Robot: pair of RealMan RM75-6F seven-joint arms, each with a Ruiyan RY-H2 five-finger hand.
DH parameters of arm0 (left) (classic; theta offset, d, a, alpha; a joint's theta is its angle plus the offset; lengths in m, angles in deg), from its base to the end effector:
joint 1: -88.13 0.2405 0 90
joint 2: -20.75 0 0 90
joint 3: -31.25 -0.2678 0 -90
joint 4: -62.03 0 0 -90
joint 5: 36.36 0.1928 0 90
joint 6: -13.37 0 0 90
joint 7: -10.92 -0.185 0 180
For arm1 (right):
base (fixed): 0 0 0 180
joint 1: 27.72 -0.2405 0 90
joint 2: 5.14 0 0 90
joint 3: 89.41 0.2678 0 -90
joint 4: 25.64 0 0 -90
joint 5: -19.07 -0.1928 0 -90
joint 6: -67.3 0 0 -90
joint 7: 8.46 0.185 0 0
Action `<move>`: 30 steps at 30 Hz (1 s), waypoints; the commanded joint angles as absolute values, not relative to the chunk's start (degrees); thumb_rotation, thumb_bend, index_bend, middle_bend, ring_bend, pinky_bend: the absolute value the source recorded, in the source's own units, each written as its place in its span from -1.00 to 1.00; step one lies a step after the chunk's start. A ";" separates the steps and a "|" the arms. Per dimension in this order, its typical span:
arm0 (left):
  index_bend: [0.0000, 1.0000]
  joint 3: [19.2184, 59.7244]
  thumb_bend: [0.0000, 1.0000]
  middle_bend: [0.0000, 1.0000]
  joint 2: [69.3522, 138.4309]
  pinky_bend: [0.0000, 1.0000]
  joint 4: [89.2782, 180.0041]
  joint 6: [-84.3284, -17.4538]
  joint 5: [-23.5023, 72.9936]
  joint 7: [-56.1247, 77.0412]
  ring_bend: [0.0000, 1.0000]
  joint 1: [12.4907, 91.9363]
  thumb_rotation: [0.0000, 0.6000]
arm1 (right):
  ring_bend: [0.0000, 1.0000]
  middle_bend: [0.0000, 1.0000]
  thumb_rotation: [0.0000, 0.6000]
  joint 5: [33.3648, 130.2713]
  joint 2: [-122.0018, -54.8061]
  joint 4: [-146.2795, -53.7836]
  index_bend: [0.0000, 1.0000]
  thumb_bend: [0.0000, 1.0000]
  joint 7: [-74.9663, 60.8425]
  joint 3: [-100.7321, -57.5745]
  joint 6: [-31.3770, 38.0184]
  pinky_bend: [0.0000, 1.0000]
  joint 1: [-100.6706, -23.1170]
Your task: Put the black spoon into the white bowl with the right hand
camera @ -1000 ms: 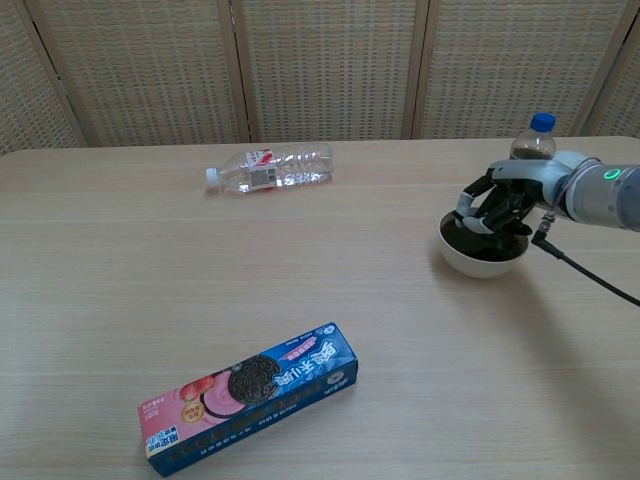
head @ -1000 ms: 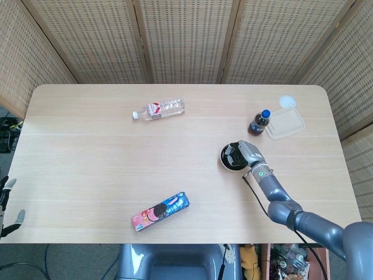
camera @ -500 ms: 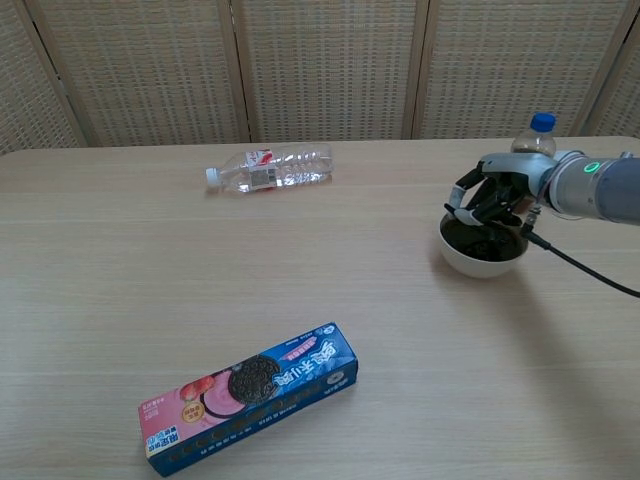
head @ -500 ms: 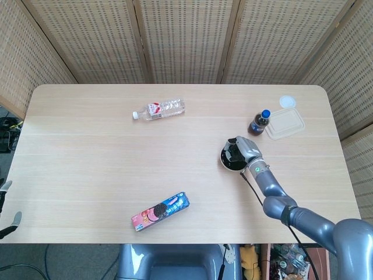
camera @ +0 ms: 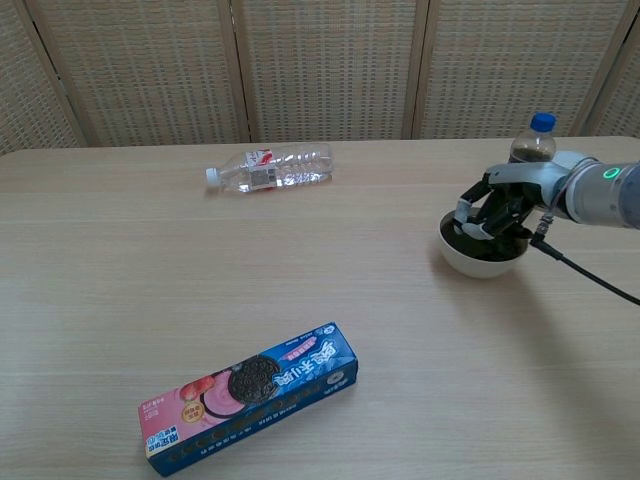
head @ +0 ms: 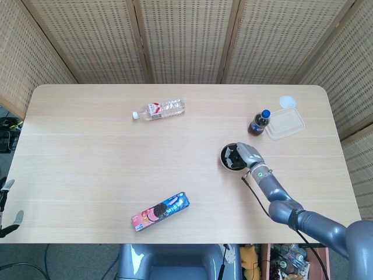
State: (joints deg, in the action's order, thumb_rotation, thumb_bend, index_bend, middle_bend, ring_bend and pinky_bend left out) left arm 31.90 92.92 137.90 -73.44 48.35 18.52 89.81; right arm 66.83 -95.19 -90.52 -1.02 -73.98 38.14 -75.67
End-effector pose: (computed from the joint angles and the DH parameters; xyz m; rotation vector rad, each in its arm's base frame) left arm -0.3815 0.1750 0.1612 -1.2938 -0.9664 -0.7951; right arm -0.2106 -0.4468 -0.0266 1.5549 -1.6411 0.8433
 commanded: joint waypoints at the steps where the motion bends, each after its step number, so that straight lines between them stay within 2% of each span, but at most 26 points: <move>1: -1.00 31.89 -0.19 -1.00 92.92 -1.00 137.87 -73.48 48.30 18.57 -1.00 89.88 1.00 | 0.79 0.80 1.00 66.86 -95.68 -90.29 0.43 0.65 -1.11 -73.74 37.91 0.73 -76.13; 18: -1.00 31.98 -0.19 -1.00 92.66 -1.00 138.01 -73.59 47.92 18.39 -1.00 90.22 1.00 | 0.79 0.80 1.00 64.34 -97.67 -83.88 0.43 0.65 -1.51 -72.96 37.97 0.73 -77.75; 30: -1.00 31.97 -0.19 -1.00 92.65 -1.00 138.19 -73.55 48.46 18.48 -1.00 89.87 1.00 | 0.79 0.80 1.00 65.10 -92.86 -91.56 0.43 0.64 -1.87 -74.27 36.93 0.73 -75.14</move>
